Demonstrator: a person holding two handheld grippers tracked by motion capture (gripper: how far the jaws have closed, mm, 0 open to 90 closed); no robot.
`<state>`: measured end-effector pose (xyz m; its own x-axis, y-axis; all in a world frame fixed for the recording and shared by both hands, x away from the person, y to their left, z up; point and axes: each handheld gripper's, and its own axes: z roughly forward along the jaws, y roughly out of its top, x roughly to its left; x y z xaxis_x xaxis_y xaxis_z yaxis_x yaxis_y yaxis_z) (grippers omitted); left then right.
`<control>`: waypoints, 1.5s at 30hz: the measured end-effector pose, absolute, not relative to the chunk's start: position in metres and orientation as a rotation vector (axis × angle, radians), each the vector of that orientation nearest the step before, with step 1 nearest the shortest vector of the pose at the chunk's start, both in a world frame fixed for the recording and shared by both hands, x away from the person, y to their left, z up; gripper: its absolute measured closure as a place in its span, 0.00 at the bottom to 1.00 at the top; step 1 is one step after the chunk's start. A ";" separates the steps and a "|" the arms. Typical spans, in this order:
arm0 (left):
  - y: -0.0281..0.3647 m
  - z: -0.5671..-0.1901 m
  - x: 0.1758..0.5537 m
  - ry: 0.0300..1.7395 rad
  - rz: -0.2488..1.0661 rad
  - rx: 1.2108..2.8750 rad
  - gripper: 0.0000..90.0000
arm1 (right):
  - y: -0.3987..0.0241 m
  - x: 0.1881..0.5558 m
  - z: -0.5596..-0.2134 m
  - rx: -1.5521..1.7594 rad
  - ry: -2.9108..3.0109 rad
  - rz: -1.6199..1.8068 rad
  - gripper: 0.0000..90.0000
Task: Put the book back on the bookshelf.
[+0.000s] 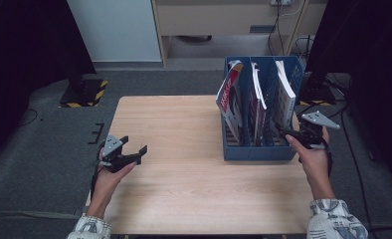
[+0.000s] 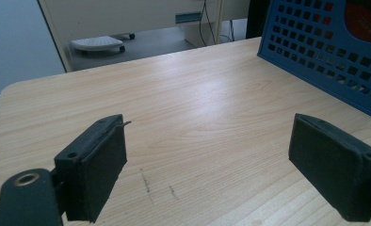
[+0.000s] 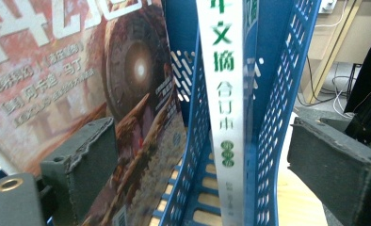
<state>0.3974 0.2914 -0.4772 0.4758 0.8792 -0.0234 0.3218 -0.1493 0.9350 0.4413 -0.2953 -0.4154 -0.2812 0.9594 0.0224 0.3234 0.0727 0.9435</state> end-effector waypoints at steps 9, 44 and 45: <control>0.290 -0.478 0.397 1.036 0.685 1.712 0.13 | -0.296 0.431 -0.420 1.289 1.705 1.224 0.10; 0.289 -0.481 0.397 1.041 0.680 1.742 0.12 | -0.261 0.381 -0.450 1.275 1.849 1.258 0.11; 0.289 -0.481 0.398 1.042 0.679 1.751 0.12 | -0.260 0.380 -0.450 1.272 1.854 1.258 0.11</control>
<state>0.3975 0.2885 -0.4812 0.4819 0.8762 -0.0086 0.3463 -0.1814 0.9204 0.3799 -0.2603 -0.4504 -0.3952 0.9167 0.0594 0.3939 0.1106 0.9125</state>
